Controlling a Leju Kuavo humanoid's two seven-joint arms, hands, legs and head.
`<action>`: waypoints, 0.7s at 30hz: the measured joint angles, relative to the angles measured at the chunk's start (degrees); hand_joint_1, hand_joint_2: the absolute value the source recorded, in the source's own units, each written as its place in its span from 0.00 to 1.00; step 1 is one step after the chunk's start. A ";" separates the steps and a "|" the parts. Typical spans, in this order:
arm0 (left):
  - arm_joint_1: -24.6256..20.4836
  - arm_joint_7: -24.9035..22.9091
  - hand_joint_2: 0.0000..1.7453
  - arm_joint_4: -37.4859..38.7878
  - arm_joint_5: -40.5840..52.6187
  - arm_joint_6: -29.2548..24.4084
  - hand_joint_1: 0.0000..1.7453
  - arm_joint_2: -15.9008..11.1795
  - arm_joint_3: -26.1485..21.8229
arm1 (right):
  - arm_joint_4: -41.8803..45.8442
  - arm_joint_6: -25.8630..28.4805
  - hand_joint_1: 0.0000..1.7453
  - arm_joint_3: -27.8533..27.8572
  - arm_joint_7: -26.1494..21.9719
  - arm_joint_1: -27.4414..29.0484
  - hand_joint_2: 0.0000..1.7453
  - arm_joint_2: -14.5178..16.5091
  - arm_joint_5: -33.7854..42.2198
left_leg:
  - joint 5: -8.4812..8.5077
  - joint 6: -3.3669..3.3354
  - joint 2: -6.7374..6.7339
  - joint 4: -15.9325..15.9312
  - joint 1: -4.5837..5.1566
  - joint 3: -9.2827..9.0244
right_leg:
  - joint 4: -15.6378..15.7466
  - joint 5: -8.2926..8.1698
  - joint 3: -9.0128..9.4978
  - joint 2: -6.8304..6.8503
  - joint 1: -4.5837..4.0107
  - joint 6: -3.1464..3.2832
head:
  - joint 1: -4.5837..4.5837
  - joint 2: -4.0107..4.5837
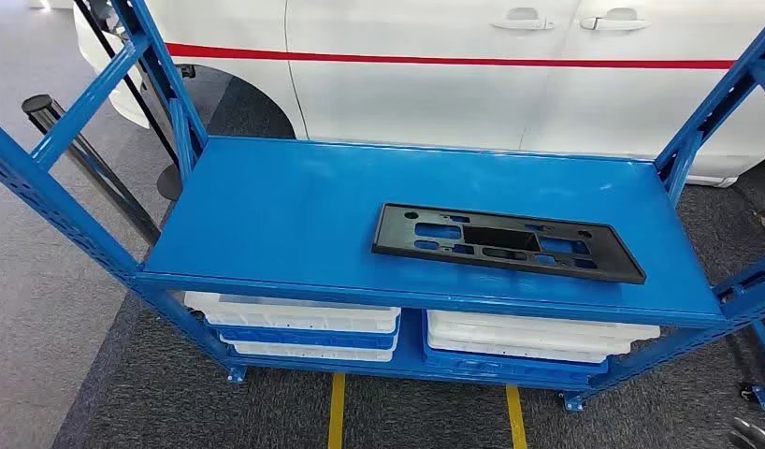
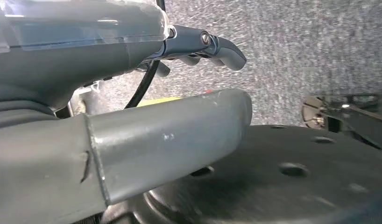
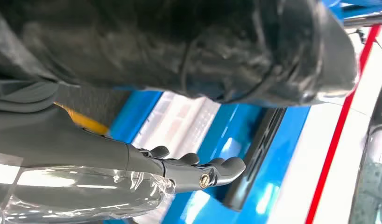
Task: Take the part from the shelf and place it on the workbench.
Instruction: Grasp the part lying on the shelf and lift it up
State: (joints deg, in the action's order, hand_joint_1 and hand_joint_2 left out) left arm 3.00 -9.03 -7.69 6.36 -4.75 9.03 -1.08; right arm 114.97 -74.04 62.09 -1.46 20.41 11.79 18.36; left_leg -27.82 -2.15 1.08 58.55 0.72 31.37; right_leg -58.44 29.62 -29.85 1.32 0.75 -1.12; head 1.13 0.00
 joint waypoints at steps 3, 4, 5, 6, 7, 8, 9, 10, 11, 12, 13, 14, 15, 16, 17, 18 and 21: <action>0.02 0.16 0.00 0.00 0.04 -0.19 0.00 -0.07 0.04 | 2.08 0.06 0.00 -1.59 -7.36 -0.15 0.00 0.83 -8.34 | 0.00 0.00 -0.03 0.00 0.00 -0.01 | -0.01 -0.03 -0.01 -0.04 0.00 0.01 | 0.01 0.00; 0.03 0.24 0.00 0.00 0.04 -0.25 0.00 -0.11 0.07 | 2.98 0.11 0.00 -2.51 -10.23 -0.17 0.00 1.25 -11.64 | 0.00 0.00 -0.05 0.00 0.00 -0.05 | -0.01 -0.04 -0.01 -0.06 0.00 0.02 | 0.01 0.00; 0.03 0.31 0.00 0.01 0.04 -0.27 0.00 -0.15 0.10 | 3.74 0.20 0.00 -3.41 -12.17 -0.16 0.00 1.67 -13.92 | 0.00 0.00 -0.06 0.00 0.00 -0.08 | -0.01 -0.04 -0.02 -0.06 0.00 0.02 | 0.01 0.00; 0.03 0.37 0.00 0.01 0.03 -0.27 0.00 -0.19 0.13 | 4.39 0.34 0.00 -4.27 -13.47 -0.15 0.00 2.04 -15.48 | 0.00 0.00 -0.06 0.00 0.00 -0.12 | -0.01 -0.04 -0.02 -0.06 0.00 0.02 | 0.01 0.00; 0.03 0.40 0.00 0.01 0.01 -0.27 0.00 -0.22 0.16 | 4.96 0.57 0.00 -5.10 -14.45 -0.11 0.00 2.36 -16.66 | 0.01 0.00 -0.06 0.00 0.00 -0.15 | -0.01 -0.04 -0.02 -0.06 0.00 0.02 | 0.01 0.00; 0.03 0.42 0.00 0.01 -0.04 -0.27 0.00 -0.25 0.19 | 5.44 1.00 0.00 -5.92 -15.40 0.02 0.00 2.59 -17.75 | 0.00 0.00 -0.05 0.00 0.00 -0.15 | -0.01 -0.04 -0.02 -0.06 0.00 0.02 | 0.01 0.00; 0.03 0.39 0.00 0.01 -0.11 -0.27 0.00 -0.27 0.24 | 5.84 1.71 0.00 -6.80 -16.48 0.28 0.00 2.75 -18.88 | 0.00 0.01 -0.05 0.00 0.00 -0.15 | -0.01 -0.04 -0.02 -0.06 0.00 0.02 | 0.01 0.00; 0.02 0.32 0.00 0.02 -0.20 -0.27 0.00 -0.30 0.30 | 6.18 2.70 0.00 -7.85 -17.64 0.74 0.00 2.84 -20.04 | 0.00 0.01 -0.05 0.00 0.00 -0.14 | -0.01 -0.03 -0.02 -0.06 0.00 0.02 | 0.01 0.00; 0.01 0.19 0.00 0.02 -0.29 -0.27 0.00 -0.32 0.36 | 6.46 4.06 0.00 -9.04 -18.74 1.34 0.00 2.89 -21.13 | 0.00 0.01 -0.05 0.00 0.00 -0.13 | -0.01 -0.03 -0.02 -0.06 0.00 0.02 | 0.01 0.00; 0.01 0.00 0.00 0.02 -0.36 -0.26 0.00 -0.35 0.40 | 6.72 5.59 0.00 -10.40 -19.71 2.04 0.00 2.91 -22.09 | 0.00 0.01 -0.05 0.00 0.00 -0.13 | -0.01 -0.03 -0.03 -0.06 0.00 0.02 | 0.01 0.00; 0.01 -0.25 0.00 0.02 -0.45 -0.26 0.00 -0.38 0.44 | 6.98 7.01 0.00 -11.84 -20.52 2.81 0.00 2.92 -22.89 | 0.00 0.01 -0.06 0.00 0.00 -0.13 | -0.01 -0.03 -0.03 -0.06 0.00 0.02 | 0.01 0.00; 0.01 -0.52 0.00 0.02 -0.58 -0.26 0.00 -0.40 0.46 | 7.25 8.26 0.00 -13.31 -21.22 3.59 0.00 2.92 -23.54 | 0.00 0.01 -0.06 0.00 0.00 -0.13 | 0.00 -0.03 -0.04 -0.06 0.00 0.02 | 0.01 0.00; 0.01 -0.81 0.00 0.02 -0.73 -0.29 0.00 -0.43 0.46 | 7.55 9.24 0.00 -14.70 -21.87 4.43 0.00 2.92 -24.12 | 0.00 0.01 -0.06 0.00 0.00 -0.13 | 0.00 -0.03 -0.04 -0.06 0.00 0.02 | 0.00 0.00; 0.01 -1.03 0.00 0.02 -0.92 -0.37 0.00 -0.45 0.46 | 7.95 10.30 0.00 -16.03 -22.60 5.38 0.00 2.92 -24.80 | -0.01 0.01 -0.06 0.00 0.00 -0.13 | 0.00 -0.03 -0.04 -0.06 0.00 0.02 | 0.00 0.00; 0.02 -1.17 0.00 0.02 -1.15 -0.48 0.00 -0.48 0.45 | 8.44 11.83 0.00 -17.44 -23.45 6.46 0.00 2.91 -25.62 | -0.01 0.01 -0.05 0.00 0.00 -0.12 | 0.00 -0.03 -0.04 -0.05 0.00 0.02 | 0.01 0.00; 0.04 -1.21 0.00 0.02 -1.33 -0.63 0.00 -0.51 0.45 | 9.00 13.87 0.00 -18.97 -24.28 7.65 0.00 2.84 -26.46 | -0.01 0.01 -0.05 0.00 0.00 -0.11 | 0.00 -0.03 -0.04 -0.05 0.00 0.02 | 0.01 0.00; 0.09 -1.03 0.00 0.02 -1.58 -1.01 0.00 -0.62 0.45 | 10.41 19.92 0.00 -23.95 -25.69 10.84 0.00 2.24 -27.79 | -0.01 0.02 -0.07 0.00 -0.01 -0.10 | -0.01 -0.03 -0.05 -0.08 -0.01 0.02 | 0.01 0.00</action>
State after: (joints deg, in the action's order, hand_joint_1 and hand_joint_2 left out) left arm 3.09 -10.05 -7.67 4.78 -5.76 8.41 -0.63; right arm 125.39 -54.12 38.13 -27.15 31.25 14.03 -9.42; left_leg -27.83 -2.13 1.01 58.55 0.71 31.26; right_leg -58.44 29.59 -29.90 1.24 0.74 -1.10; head 1.14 0.00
